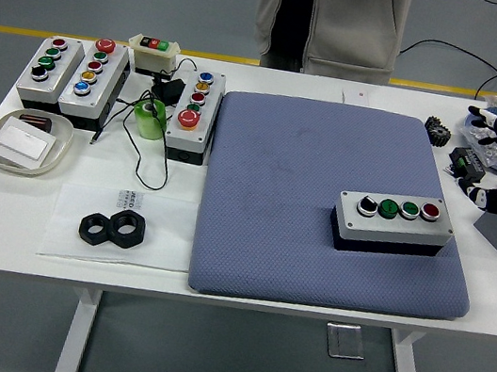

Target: Pick up the button,place it on the desk,press the button,press the button

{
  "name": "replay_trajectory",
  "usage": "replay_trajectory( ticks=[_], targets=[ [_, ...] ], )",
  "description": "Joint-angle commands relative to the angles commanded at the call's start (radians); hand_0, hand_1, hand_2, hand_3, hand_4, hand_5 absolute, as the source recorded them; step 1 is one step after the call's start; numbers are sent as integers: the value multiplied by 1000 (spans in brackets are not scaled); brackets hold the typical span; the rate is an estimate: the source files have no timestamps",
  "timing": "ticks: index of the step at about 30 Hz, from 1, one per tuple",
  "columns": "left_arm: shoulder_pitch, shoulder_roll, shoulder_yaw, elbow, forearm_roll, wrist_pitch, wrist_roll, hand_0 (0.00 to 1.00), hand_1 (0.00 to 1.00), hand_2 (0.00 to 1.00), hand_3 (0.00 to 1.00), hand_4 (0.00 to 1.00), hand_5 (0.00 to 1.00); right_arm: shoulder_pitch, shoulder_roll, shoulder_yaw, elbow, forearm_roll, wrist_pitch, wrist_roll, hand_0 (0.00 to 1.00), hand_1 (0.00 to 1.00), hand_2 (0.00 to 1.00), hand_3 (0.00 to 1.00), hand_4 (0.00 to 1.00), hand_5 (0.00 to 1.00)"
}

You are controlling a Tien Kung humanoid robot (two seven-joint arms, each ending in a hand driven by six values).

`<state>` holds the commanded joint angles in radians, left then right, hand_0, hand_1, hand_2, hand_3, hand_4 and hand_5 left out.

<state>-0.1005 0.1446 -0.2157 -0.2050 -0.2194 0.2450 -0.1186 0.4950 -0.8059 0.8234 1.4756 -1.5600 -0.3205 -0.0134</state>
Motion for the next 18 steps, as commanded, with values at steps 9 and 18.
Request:
replay_trajectory(
  ticks=[9, 18],
  targets=[
    [3, -1, -5, 0, 7, 1, 3, 704, 827, 884, 831, 650, 998, -52, 4, 26, 5, 38, 39, -9, 285, 141, 270, 759, 563, 2],
    [3, -1, -4, 0, 9, 1, 3, 705, 827, 884, 831, 648, 998, -59, 9, 11, 8, -8, 138, -49, 261, 106, 238, 753, 628, 2]
  ],
)
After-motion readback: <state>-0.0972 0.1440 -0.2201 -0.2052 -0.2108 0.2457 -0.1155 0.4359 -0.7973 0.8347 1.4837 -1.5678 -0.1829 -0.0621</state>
